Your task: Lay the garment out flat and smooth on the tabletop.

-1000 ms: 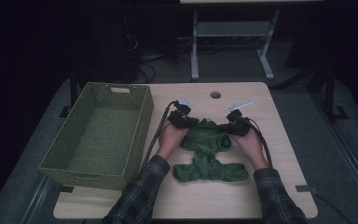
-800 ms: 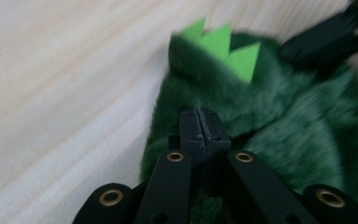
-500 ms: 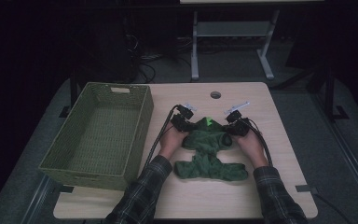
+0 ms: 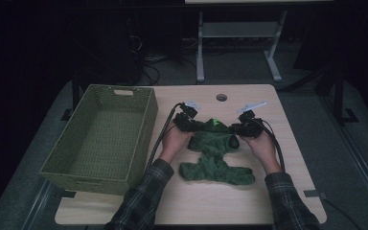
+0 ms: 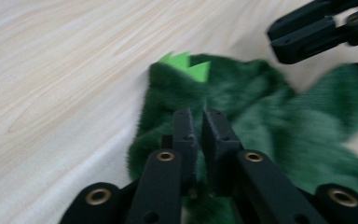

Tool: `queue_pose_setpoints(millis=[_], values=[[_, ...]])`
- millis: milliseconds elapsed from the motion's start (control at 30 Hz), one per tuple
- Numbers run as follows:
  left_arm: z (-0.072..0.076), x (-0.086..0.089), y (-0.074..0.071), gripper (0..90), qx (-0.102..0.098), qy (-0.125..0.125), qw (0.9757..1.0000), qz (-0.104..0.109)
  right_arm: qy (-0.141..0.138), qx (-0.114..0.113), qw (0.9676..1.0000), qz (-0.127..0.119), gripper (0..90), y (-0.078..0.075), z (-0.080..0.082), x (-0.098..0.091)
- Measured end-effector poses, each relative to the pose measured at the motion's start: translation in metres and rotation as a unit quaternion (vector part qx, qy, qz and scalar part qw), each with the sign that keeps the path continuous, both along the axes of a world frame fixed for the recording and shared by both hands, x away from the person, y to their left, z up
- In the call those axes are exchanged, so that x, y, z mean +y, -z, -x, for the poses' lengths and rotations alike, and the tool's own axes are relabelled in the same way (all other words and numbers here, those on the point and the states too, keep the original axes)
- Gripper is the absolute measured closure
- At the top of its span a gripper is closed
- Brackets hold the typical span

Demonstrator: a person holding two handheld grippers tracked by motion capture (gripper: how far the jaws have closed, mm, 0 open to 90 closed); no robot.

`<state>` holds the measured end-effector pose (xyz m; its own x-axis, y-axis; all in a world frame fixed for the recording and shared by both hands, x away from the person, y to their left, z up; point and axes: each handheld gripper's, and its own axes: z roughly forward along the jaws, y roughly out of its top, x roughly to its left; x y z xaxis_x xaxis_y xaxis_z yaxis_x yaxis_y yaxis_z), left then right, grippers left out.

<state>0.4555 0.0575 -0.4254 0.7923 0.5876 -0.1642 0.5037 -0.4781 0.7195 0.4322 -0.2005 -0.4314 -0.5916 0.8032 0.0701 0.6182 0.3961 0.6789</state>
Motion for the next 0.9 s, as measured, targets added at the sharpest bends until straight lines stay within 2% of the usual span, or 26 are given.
queue_pose_setpoints(millis=[133, 233, 400, 533, 567, 700, 900], values=[[0.012, 0.01, -0.008, 69.4, 0.001, 0.006, 1.0, 0.002, 0.005, -0.007, 0.9998, -0.016, 65.8, -0.012, 0.01, -0.004], [0.024, 0.019, -0.012, 61.6, -0.004, 0.004, 1.0, 0.001, 0.002, -0.025, 0.9995, -0.02, 59.7, -0.02, 0.018, -0.004], [0.045, 0.029, -0.013, 51.2, -0.019, 0.0, 0.9998, -0.005, -0.002, -0.026, 0.999, -0.035, 54.7, -0.027, 0.031, -0.003], [0.068, 0.04, -0.01, 43.7, -0.034, 0.004, 0.9994, -0.011, -0.017, -0.024, 0.9985, -0.046, 53.3, -0.029, 0.043, 0.0], [0.073, 0.041, -0.008, 41.6, -0.034, 0.004, 0.9993, -0.012, -0.021, -0.03, 0.9982, -0.047, 53.3, -0.028, 0.047, 0.002], [0.09, 0.048, -0.002, 35.0, -0.033, 0.007, 0.9991, -0.026, -0.039, -0.024, 0.998, -0.043, 52.4, -0.024, 0.055, 0.009], [0.117, 0.051, 0.008, 25.1, -0.037, 0.006, 0.9989, -0.029, -0.059, -0.03, 0.9968, -0.044, 53.2, -0.02, 0.067, 0.021]])
